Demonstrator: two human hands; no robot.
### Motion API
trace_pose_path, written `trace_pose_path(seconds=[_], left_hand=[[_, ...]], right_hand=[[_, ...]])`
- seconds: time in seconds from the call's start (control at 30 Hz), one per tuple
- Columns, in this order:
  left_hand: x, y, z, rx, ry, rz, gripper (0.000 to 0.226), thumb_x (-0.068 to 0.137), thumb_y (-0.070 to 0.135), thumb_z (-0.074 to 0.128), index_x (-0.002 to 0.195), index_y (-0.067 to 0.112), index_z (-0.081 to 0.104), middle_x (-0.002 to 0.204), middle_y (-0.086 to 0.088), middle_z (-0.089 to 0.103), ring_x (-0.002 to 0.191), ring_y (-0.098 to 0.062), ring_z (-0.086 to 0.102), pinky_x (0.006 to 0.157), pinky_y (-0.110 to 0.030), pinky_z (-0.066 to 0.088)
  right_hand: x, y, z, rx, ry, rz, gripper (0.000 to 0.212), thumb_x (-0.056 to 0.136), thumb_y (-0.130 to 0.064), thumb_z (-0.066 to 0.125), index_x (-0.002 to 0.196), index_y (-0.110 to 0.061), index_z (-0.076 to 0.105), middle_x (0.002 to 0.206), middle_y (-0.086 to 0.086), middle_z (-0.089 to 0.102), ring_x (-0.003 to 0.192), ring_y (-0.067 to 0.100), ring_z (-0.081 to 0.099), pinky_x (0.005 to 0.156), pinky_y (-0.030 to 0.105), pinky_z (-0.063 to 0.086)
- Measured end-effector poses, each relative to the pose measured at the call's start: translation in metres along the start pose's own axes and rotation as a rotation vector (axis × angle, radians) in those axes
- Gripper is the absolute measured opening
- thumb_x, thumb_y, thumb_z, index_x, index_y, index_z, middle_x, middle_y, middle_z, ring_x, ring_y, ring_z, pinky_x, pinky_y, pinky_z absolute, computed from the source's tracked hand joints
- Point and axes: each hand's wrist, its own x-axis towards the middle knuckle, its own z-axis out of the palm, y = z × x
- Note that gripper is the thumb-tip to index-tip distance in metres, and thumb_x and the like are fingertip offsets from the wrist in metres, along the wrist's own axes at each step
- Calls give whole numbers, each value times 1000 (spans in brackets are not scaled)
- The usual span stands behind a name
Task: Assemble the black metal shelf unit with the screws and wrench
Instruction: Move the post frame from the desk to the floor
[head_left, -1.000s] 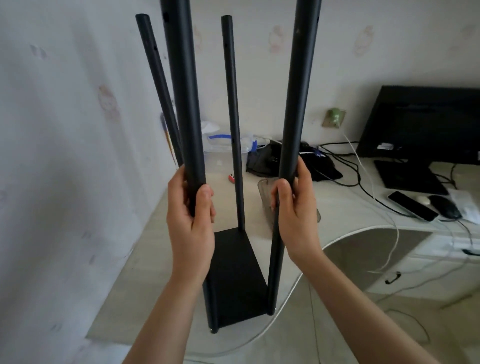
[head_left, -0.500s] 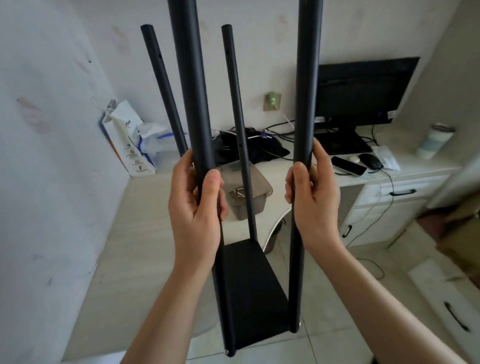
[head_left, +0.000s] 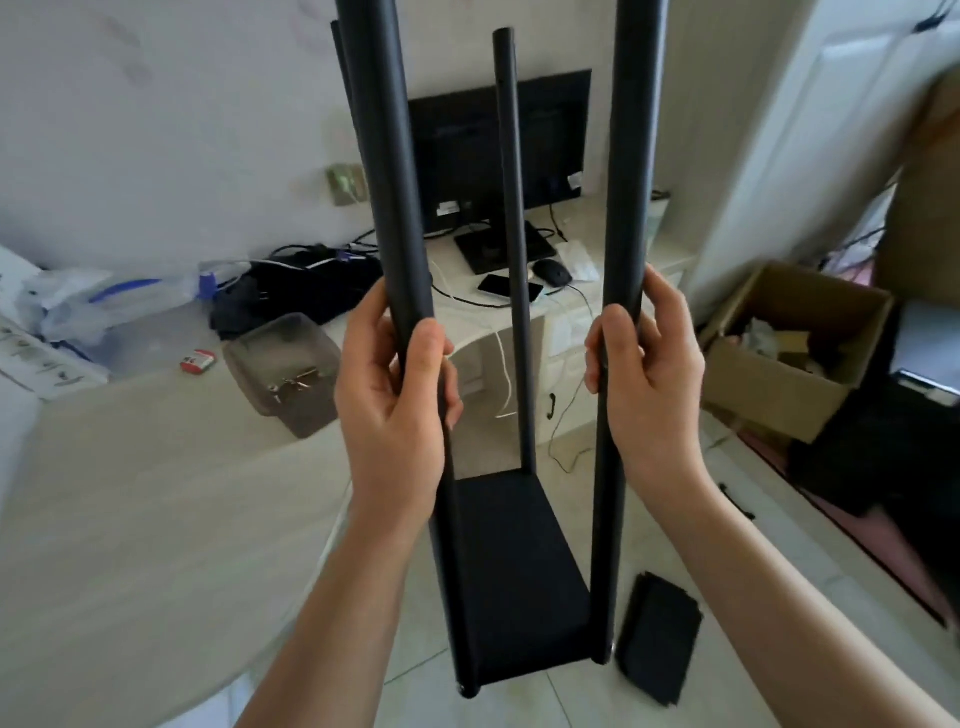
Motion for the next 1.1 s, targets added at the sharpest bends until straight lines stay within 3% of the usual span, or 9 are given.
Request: trace_pose_path(seconds=[0.27,0.43,0.57,0.8,1.1], left_hand=[[-45,-47,109,-132,-121,-182,24,99,26,55,122,19,55,78,-4,54,51,-20,45,42,-26,38],[-70,-75,164,-183,-246,-289,15,97,32,57,112,32,61,78,-5,53,51,-19,45,41,-27,37],[-90,-97,198,-227,-402,-364,17,97,34,57,114,35,59,81,-8,53,52,-22,47,46,-32,41],[-120,-118,248,-244,-711,-465,28,97,40,58,125,41,54,85,-2,64,63,-17,61,63,-30,56],[-181,-107,337,-271,-1029,-540,33,96,41,60,128,43,51,88,-2,67,71,-25,68,80,-45,60]], right_hand=[[-3,24,-126,-147,139,58,31,102,-13,47,132,-10,49,83,-8,58,69,8,55,64,21,47],[-18,34,-190,-204,232,81,35,100,-14,52,134,-9,46,87,-5,59,70,9,56,65,24,47],[-36,38,-228,-246,371,99,33,96,-14,59,128,-13,49,86,-5,59,70,3,57,63,16,47],[-79,45,-288,-325,604,145,32,96,-18,59,127,-18,50,75,-16,59,63,2,53,57,16,42],[-170,34,-376,-438,804,249,31,97,-14,57,122,-31,51,73,-2,52,62,19,47,57,31,44]])
